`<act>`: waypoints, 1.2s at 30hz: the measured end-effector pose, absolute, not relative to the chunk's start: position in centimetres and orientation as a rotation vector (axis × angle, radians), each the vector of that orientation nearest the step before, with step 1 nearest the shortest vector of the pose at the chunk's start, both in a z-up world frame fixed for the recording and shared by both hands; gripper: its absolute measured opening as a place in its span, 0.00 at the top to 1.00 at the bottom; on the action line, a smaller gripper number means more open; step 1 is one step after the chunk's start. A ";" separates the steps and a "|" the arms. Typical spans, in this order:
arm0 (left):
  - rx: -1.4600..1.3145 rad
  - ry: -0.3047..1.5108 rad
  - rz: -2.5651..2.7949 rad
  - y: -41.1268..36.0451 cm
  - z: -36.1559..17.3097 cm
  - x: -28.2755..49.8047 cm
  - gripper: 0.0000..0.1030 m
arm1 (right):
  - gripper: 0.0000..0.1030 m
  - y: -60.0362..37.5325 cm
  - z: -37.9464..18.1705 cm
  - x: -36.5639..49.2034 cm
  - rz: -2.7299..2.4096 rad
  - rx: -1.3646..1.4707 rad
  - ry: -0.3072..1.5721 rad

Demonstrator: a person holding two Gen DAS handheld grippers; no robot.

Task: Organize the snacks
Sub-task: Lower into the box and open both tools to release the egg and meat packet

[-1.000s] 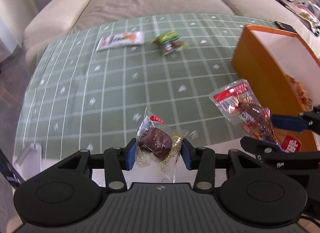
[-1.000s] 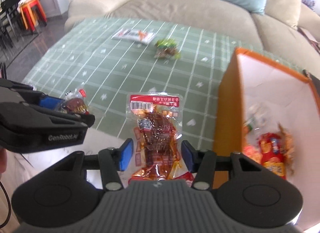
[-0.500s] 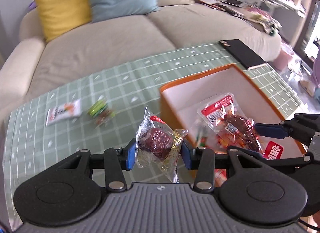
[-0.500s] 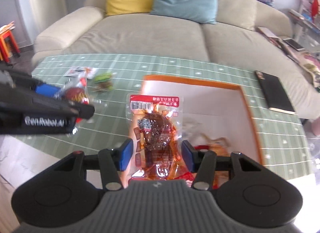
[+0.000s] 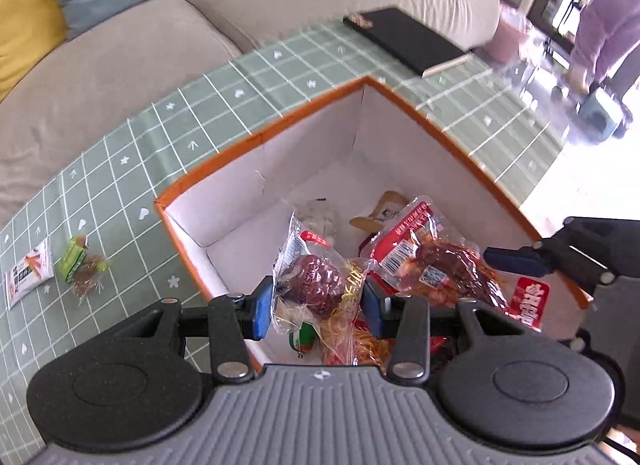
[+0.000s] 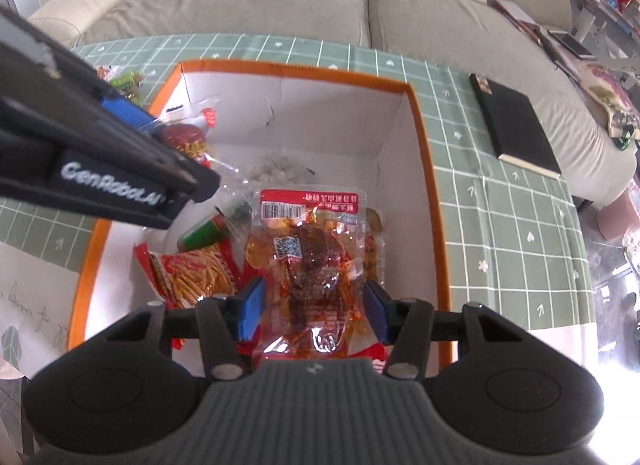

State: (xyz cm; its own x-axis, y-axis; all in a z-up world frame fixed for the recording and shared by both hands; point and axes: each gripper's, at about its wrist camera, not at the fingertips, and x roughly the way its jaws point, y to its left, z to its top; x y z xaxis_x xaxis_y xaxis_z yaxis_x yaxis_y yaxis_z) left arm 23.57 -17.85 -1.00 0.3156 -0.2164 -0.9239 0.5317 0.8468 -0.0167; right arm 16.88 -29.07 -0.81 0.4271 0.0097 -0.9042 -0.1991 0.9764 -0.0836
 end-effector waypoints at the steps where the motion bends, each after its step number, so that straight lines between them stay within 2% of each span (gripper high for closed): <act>1: 0.334 1.163 -0.502 -18.1 -1.4 23.8 0.51 | 0.50 -29.1 -1.1 17.0 0.137 -0.188 1.130; 14: 0.535 1.235 -0.496 -18.6 -5.8 25.7 0.51 | 0.47 -28.0 -4.5 18.9 0.185 -0.230 1.189; 25: 0.606 1.224 -0.512 -19.8 -6.7 25.4 0.49 | 0.42 -27.8 -5.4 19.4 0.195 -0.240 1.206; 31: 0.621 1.205 -0.519 -19.8 -6.3 25.0 0.42 | 0.38 -27.6 -5.3 19.3 0.194 -0.246 1.197; 32: 0.621 1.197 -0.521 -19.8 -6.2 24.9 0.39 | 0.37 -27.5 -5.1 19.2 0.196 -0.245 1.194; 34: 0.620 1.180 -0.523 -19.9 -5.7 24.6 0.24 | 0.37 -27.5 -4.9 19.1 0.197 -0.241 1.195; 36: 0.615 1.171 -0.527 -19.9 -5.2 24.4 0.23 | 0.36 -27.5 -4.8 19.1 0.196 -0.243 1.193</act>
